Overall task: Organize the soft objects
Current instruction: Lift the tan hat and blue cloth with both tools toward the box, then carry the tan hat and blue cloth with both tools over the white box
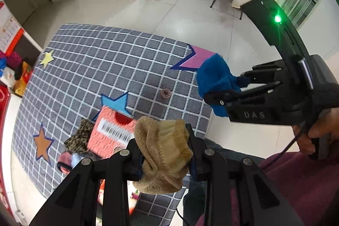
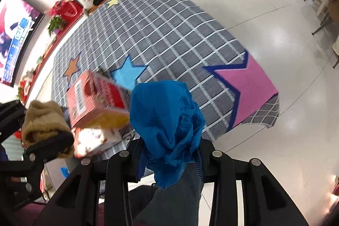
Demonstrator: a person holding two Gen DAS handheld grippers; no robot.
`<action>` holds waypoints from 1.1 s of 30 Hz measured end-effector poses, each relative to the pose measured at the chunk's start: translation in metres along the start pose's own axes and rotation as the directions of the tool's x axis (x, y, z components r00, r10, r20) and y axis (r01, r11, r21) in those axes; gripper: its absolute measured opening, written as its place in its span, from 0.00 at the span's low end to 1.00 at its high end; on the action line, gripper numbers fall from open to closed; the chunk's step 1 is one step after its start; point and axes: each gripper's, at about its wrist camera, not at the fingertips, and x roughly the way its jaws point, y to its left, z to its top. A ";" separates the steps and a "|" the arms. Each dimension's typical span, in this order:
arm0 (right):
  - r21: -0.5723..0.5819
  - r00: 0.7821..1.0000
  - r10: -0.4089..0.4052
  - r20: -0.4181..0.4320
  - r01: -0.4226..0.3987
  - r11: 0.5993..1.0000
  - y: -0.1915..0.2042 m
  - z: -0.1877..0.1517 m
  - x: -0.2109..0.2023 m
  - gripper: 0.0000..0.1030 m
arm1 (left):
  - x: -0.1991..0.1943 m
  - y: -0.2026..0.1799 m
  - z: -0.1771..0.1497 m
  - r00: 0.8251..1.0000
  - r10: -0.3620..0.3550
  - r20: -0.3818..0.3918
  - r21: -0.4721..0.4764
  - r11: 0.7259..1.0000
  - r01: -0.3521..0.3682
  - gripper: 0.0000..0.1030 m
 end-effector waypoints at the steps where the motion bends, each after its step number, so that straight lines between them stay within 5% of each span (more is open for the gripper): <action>1: -0.016 1.000 0.006 -0.008 -0.006 1.000 0.006 -0.003 0.001 0.37 | -0.003 0.000 -0.003 1.000 0.016 0.007 -0.004 1.000 -0.016 0.33; 9: -0.244 0.998 0.025 -0.063 -0.040 0.969 0.069 -0.020 0.006 0.37 | -0.030 0.029 -0.045 0.992 0.107 0.064 -0.212 0.973 -0.091 0.33; 17: -0.509 0.995 -0.005 -0.102 -0.047 0.859 0.135 -0.032 0.006 0.37 | -0.052 0.067 -0.119 0.973 0.228 0.042 -0.503 0.846 -0.176 0.33; 24: -0.696 0.991 0.006 -0.131 -0.096 0.712 0.209 -0.046 0.005 0.37 | -0.075 0.091 -0.198 0.947 0.322 -0.004 -0.723 0.653 -0.225 0.33; 28: -0.759 0.989 0.027 -0.148 -0.130 0.638 0.249 -0.057 0.006 0.37 | -0.092 0.103 -0.249 0.925 0.375 -0.051 -0.834 0.493 -0.246 0.33; 33: -0.824 0.977 0.010 -0.214 -0.186 0.535 0.295 -0.077 0.021 0.37 | -0.104 0.106 -0.302 0.913 0.393 -0.105 -0.913 0.327 -0.246 0.33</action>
